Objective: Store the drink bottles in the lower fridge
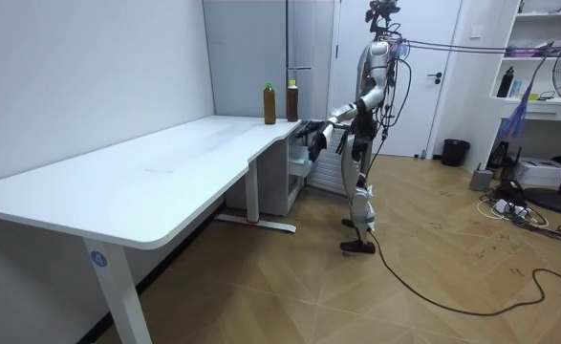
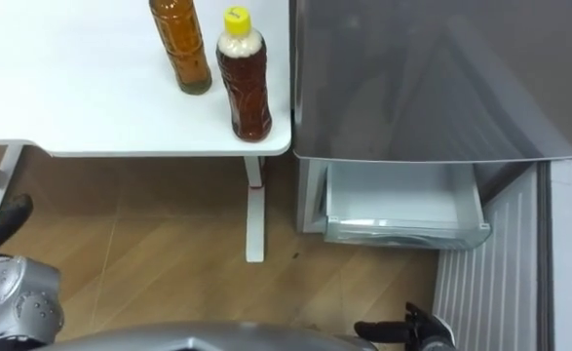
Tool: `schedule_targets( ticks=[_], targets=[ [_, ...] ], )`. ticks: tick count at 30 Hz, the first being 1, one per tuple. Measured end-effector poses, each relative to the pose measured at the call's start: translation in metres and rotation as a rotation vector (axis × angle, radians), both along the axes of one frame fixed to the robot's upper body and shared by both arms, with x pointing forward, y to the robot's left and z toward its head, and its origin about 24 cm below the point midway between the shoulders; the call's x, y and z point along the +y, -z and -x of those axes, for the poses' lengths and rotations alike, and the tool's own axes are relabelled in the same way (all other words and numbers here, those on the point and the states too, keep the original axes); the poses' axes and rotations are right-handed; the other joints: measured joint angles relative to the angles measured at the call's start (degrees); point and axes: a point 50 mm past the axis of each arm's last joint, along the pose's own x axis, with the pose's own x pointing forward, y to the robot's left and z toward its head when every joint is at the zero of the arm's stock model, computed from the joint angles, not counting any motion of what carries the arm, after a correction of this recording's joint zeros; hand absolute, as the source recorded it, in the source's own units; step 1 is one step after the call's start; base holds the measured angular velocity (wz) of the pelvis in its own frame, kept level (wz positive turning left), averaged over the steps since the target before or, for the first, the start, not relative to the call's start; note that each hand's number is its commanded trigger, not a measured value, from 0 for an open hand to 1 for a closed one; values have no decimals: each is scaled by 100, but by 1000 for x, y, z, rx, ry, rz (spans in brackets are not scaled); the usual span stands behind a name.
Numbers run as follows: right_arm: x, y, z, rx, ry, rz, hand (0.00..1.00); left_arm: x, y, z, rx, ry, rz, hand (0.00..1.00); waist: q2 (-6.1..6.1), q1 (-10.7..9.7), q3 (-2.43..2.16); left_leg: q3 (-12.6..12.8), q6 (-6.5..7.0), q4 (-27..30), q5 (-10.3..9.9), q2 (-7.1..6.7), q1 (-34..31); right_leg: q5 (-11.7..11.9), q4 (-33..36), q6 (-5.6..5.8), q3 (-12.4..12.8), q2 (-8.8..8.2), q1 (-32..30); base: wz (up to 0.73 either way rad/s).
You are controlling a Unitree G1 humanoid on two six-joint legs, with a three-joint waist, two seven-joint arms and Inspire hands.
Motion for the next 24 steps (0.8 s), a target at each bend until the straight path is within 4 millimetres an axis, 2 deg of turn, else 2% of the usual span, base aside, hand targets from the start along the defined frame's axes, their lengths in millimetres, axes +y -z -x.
schedule_targets(
  ticks=[5,10,11,16,18,21,24],
  targets=[
    [0,0,1,0,-7,-5,0,-2,-26,-15,-60,81,-145,0,-37,-20,1,1,0,9,0,0,-19,0,-9,0,-12,-1,-23,0],
    [-1,-1,0,-9,-10,2,0,-4,-78,-34,-235,146,-314,0,-14,-53,8,4,0,34,0,-2,-85,0,-17,0,2,2,-27,0],
    [-2,-1,0,-8,-9,4,0,-5,-84,-35,-249,157,-342,0,-4,-53,12,5,0,34,0,-2,-85,0,-17,0,7,2,-28,-4],
    [-2,0,1,-7,-7,3,0,-20,-135,-43,-401,240,-559,0,20,-111,18,-2,0,48,0,-4,-54,0,-27,0,-5,-3,-11,0],
    [-3,0,2,-9,-4,2,0,-25,-149,-46,-444,273,-633,0,35,-111,29,-2,0,49,0,-5,-36,0,-28,0,-1,-4,-12,0],
    [-4,0,5,-8,24,1,0,-32,-161,-49,-449,324,-753,0,68,-125,39,-1,0,49,0,-7,-29,-2,-69,3,3,-1,5,0],
    [-4,0,6,-23,61,-6,0,-44,-170,-51,-503,394,-766,0,86,-149,41,-52,0,51,0,-10,-88,-1,-93,2,-34,1,-14,8]
  ],
)
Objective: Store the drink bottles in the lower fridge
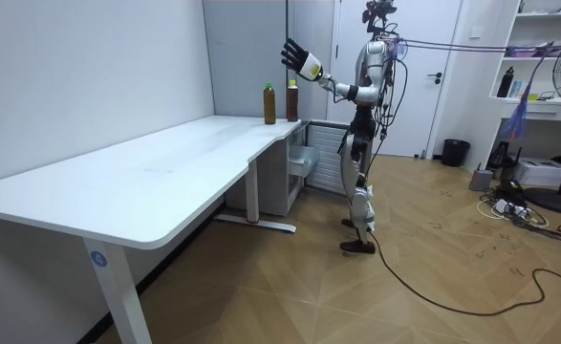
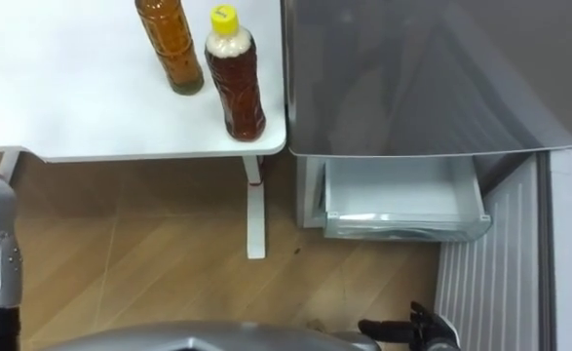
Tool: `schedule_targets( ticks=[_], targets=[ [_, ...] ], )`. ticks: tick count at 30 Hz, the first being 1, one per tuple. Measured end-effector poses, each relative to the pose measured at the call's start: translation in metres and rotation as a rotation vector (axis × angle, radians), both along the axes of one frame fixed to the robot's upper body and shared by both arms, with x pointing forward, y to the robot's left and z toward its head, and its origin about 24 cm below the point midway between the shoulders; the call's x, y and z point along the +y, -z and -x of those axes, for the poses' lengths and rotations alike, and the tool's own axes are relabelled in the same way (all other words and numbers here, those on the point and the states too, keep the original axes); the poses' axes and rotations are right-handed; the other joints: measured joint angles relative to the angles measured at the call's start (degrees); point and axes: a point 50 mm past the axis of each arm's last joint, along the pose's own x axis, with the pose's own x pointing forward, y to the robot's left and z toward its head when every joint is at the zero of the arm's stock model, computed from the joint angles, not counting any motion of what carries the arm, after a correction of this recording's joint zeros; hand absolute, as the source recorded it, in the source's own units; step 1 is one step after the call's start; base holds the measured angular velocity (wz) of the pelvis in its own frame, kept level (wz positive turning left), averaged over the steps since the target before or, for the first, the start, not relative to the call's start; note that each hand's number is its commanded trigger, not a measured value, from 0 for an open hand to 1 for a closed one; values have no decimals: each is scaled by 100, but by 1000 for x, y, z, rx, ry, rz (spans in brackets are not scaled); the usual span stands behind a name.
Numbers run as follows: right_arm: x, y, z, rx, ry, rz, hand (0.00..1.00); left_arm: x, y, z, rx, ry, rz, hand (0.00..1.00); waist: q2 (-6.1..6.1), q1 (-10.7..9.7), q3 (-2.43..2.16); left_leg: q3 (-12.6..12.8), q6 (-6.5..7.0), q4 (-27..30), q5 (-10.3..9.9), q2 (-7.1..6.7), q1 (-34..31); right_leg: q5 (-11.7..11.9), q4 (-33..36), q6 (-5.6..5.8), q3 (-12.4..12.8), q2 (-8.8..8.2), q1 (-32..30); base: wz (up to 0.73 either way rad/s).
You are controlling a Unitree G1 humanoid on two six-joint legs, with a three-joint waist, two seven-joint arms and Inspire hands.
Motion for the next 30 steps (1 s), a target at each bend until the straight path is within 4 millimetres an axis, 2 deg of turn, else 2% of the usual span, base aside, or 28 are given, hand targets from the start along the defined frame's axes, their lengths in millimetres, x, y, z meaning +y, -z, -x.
schedule_targets(
  ticks=[2,7,9,13,18,23,25,30],
  targets=[
    [0,0,-1,-3,6,-4,0,-8,-7,-1,-20,62,-22,0,-2,-81,12,-76,0,6,0,-4,-15,0,-4,0,-29,0,-8,9],
    [0,0,-4,-7,6,-9,0,-30,-25,-13,-76,237,-82,0,8,-165,8,-77,0,47,0,-5,-6,1,-4,-1,29,3,2,-6],
    [0,0,-5,-10,1,-13,0,-37,-28,-16,-83,295,-101,0,9,-200,6,-77,0,47,0,-5,-5,1,-6,-1,31,2,5,0],
    [1,0,-9,-8,-42,-35,0,-57,-34,-24,-82,444,-146,0,-36,-266,34,-74,0,46,0,-9,-9,1,-9,-1,50,2,1,0],
    [2,0,-13,-11,-52,-47,0,-77,-34,-27,-48,604,-195,0,-41,-318,32,-62,0,46,0,-15,-10,1,-23,-1,88,1,-14,-3],
    [1,0,-15,-9,-51,-46,0,-86,-35,-27,-43,711,-209,0,-16,-398,-6,-26,0,46,0,-13,-10,1,-17,-1,121,3,-30,-5],
    [1,0,-15,-6,-50,-44,0,-89,-34,-27,-24,764,-202,0,-1,-406,-37,24,0,46,0,-11,-12,1,-10,-1,136,3,-41,-7],
    [1,0,-14,1,-48,-44,0,-93,-32,-29,13,832,-213,0,1,-413,-50,73,0,47,0,-8,-5,1,2,-1,157,3,-53,-3]
  ],
)
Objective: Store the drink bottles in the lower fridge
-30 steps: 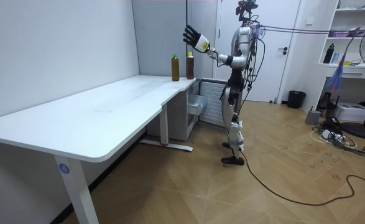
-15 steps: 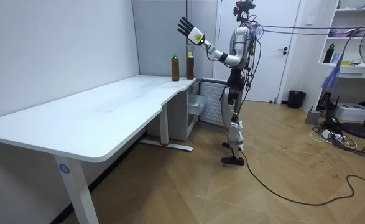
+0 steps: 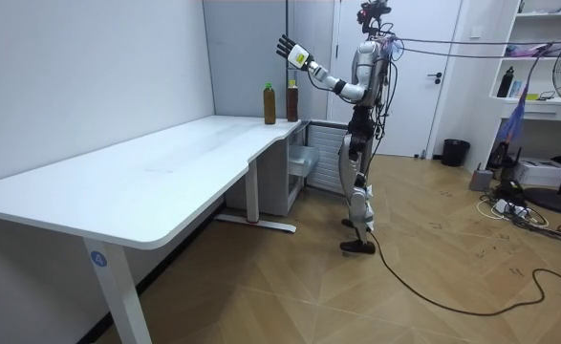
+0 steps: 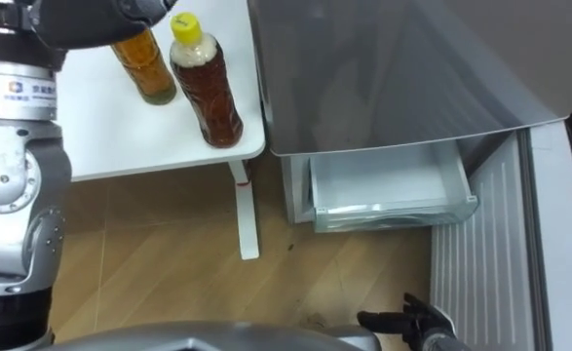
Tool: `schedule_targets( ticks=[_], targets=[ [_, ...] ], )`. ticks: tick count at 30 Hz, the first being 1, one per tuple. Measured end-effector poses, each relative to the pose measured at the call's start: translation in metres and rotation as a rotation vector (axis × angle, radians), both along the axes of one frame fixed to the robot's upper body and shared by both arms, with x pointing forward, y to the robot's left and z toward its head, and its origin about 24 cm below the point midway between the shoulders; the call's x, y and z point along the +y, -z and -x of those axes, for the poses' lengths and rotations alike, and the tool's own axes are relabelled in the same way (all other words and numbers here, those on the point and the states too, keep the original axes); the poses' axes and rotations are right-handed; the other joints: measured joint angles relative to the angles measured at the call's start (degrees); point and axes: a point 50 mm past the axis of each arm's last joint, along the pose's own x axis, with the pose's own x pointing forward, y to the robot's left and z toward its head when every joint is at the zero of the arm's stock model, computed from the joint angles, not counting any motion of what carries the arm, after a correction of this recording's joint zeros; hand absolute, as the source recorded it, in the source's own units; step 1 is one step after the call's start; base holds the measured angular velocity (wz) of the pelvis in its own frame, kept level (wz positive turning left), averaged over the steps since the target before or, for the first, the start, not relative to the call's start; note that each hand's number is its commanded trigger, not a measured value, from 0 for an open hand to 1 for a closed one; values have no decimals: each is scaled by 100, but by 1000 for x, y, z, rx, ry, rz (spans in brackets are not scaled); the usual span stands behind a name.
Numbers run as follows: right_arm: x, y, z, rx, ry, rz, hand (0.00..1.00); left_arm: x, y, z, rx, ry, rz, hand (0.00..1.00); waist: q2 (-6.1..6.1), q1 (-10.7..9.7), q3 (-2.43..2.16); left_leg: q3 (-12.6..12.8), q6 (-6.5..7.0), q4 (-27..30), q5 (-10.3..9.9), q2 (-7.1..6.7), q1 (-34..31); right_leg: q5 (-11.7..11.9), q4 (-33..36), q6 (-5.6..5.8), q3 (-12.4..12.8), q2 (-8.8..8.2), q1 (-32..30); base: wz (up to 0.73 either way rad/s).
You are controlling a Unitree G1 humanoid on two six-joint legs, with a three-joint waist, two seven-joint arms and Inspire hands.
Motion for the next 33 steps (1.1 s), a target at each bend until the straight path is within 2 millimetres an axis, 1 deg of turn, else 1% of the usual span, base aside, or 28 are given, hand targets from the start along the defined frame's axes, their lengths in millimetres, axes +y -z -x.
schedule_targets(
  ticks=[3,4,9,13,20,28,33],
  targets=[
    [0,0,-1,6,0,-1,0,-1,1,-1,18,24,-16,0,-7,2,4,5,0,0,0,0,7,0,8,0,19,0,0,0],
    [0,0,-1,6,0,-1,0,-2,2,-1,22,33,-21,0,-26,4,17,7,0,0,0,1,16,0,10,0,19,0,8,0],
    [1,1,0,13,4,-5,0,-3,4,-2,45,58,-39,0,-63,7,45,10,0,0,0,2,23,0,17,0,20,0,14,0],
    [1,1,2,29,9,-6,0,-4,7,-3,66,73,-50,0,-74,17,53,24,0,0,0,2,22,0,16,0,31,2,9,0],
    [1,1,3,31,10,-8,0,-5,12,-4,107,106,-65,0,-56,31,48,40,0,0,0,6,24,0,10,-1,47,7,10,0],
    [1,1,2,35,11,-8,0,-3,28,-11,193,108,-31,0,-30,12,56,104,0,-5,0,12,21,2,15,-3,66,11,24,-1],
    [1,1,0,29,3,-9,0,1,44,-11,282,94,-34,0,-33,-11,60,133,0,-5,0,15,18,3,21,-4,58,10,21,0]
  ],
)
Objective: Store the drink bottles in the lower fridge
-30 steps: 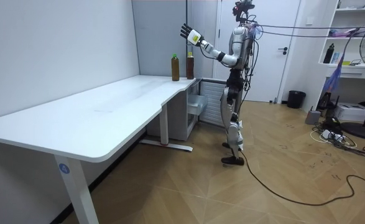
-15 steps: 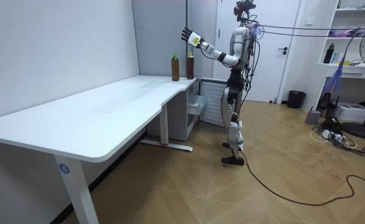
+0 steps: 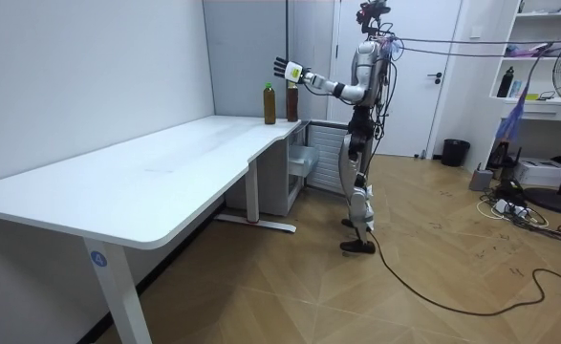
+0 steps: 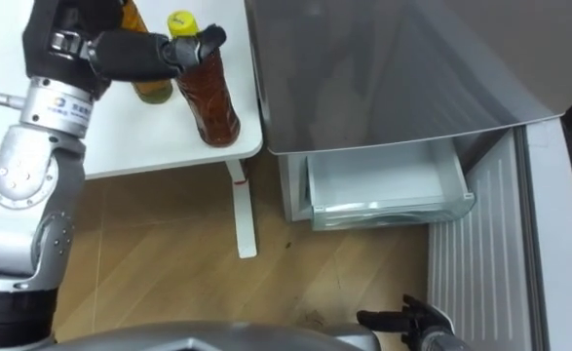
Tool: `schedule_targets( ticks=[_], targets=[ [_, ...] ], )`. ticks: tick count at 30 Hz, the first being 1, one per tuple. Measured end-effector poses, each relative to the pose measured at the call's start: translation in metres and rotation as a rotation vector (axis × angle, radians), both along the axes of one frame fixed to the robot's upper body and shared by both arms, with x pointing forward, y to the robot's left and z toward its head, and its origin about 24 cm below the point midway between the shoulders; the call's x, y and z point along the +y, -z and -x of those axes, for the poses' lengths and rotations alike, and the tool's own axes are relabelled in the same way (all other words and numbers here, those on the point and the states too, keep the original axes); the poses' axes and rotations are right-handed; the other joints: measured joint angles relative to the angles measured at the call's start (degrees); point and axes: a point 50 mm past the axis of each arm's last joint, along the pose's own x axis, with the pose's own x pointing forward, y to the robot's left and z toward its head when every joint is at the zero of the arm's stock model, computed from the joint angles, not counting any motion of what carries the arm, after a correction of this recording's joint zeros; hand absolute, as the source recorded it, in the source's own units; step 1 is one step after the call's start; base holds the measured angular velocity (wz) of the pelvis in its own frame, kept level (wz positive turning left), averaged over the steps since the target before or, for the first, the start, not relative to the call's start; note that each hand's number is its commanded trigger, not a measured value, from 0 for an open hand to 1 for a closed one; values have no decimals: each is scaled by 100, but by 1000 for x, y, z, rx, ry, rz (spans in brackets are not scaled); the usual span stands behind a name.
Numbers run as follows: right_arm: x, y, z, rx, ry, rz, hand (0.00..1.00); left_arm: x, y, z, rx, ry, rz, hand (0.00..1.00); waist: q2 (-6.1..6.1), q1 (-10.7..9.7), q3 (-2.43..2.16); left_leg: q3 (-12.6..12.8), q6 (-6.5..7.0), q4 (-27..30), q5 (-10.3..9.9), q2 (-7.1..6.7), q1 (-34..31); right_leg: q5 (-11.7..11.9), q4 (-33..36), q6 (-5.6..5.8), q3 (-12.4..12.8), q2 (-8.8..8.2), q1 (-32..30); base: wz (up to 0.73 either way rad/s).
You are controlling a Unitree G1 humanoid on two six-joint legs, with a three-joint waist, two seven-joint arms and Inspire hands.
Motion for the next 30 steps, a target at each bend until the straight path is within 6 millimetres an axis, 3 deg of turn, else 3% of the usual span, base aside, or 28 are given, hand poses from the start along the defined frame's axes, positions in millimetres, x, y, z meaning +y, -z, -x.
schedule_targets(
  ticks=[12,20,30],
  targets=[
    [0,0,-3,5,0,-6,0,2,29,3,138,-2,-6,0,11,8,-6,0,0,2,0,0,-27,0,65,0,-6,-5,-58,0],
    [-6,-1,1,13,7,17,0,5,47,5,219,-17,-10,0,75,-6,-51,-2,1,5,1,1,-5,0,70,0,2,-4,-66,0],
    [-5,-1,-1,5,4,29,0,5,52,8,241,-13,-9,0,-27,-10,15,-2,1,5,1,2,-19,0,54,0,-3,-4,-72,0]
  ],
)
